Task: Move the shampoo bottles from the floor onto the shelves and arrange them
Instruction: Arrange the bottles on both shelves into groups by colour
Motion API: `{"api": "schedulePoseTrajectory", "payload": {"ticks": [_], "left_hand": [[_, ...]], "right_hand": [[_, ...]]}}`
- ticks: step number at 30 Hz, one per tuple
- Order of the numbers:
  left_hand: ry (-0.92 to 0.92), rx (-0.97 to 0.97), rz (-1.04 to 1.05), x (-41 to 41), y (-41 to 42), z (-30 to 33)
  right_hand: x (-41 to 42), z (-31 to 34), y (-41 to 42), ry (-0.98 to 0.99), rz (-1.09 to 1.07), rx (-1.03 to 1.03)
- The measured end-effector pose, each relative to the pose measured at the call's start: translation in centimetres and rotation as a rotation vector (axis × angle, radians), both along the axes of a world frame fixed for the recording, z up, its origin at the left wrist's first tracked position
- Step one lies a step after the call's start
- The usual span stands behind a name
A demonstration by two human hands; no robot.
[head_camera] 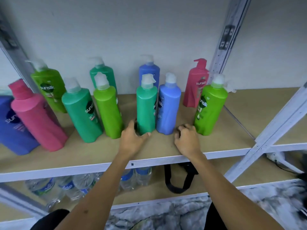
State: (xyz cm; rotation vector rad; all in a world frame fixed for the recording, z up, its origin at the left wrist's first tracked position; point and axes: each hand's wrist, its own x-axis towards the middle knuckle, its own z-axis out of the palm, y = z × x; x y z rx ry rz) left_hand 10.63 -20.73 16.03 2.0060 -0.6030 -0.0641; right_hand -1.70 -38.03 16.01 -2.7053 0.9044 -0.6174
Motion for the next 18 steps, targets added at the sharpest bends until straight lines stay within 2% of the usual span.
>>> {"api": "schedulePoseTrajectory", "payload": {"ticks": [4,18], "left_hand": [[-0.019,0.001,0.009,0.0,0.0,0.1],[-0.048,0.033,0.013,-0.8,0.3,1.0]], "right_hand": [[-0.1,0.4,0.3,-0.003,0.000,-0.043],[-0.5,1.5,1.2,-0.069,-0.038,0.094]]}}
